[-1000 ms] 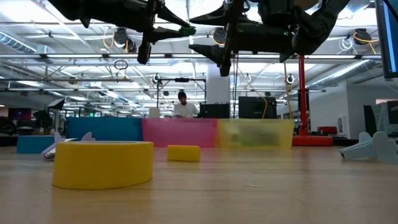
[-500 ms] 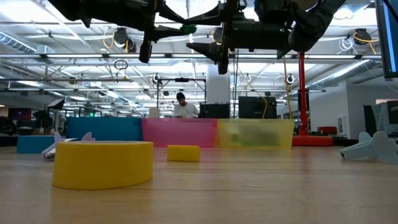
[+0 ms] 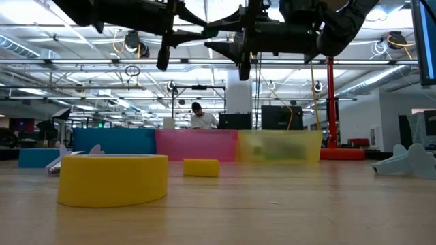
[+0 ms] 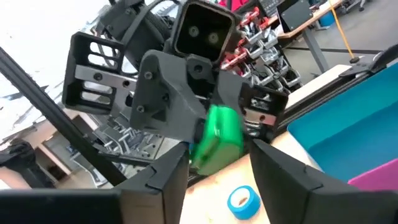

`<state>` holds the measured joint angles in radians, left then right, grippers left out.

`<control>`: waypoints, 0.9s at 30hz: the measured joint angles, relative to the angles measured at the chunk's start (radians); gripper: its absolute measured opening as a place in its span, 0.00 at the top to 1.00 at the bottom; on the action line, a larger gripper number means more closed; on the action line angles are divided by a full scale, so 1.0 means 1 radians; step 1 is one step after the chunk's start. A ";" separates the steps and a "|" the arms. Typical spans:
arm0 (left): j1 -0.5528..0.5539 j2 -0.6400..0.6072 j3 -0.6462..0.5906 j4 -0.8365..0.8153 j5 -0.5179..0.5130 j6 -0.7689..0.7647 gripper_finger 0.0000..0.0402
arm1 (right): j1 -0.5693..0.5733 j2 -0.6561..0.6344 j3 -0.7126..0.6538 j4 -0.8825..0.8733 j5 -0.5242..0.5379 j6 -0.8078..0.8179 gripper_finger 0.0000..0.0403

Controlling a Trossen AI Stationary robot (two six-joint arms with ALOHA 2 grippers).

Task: Pick and place Stapler, Stapler remover, tape
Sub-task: Put the small green stapler into the yellow bin

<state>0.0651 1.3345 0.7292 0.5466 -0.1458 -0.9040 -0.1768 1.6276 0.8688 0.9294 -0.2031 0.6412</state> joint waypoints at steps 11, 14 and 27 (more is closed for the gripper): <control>0.008 0.016 0.000 0.014 0.019 0.001 0.83 | 0.000 0.001 -0.002 -0.001 0.018 -0.007 0.76; 0.008 0.017 0.000 0.009 0.020 0.009 0.83 | 0.000 0.001 -0.002 -0.003 0.018 -0.009 0.80; 0.008 0.017 0.000 0.003 0.036 0.017 0.83 | -0.001 0.001 -0.002 -0.001 0.019 -0.011 0.82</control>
<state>0.0729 1.3510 0.7288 0.5499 -0.1096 -0.8873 -0.1776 1.6287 0.8668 0.9282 -0.1841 0.6303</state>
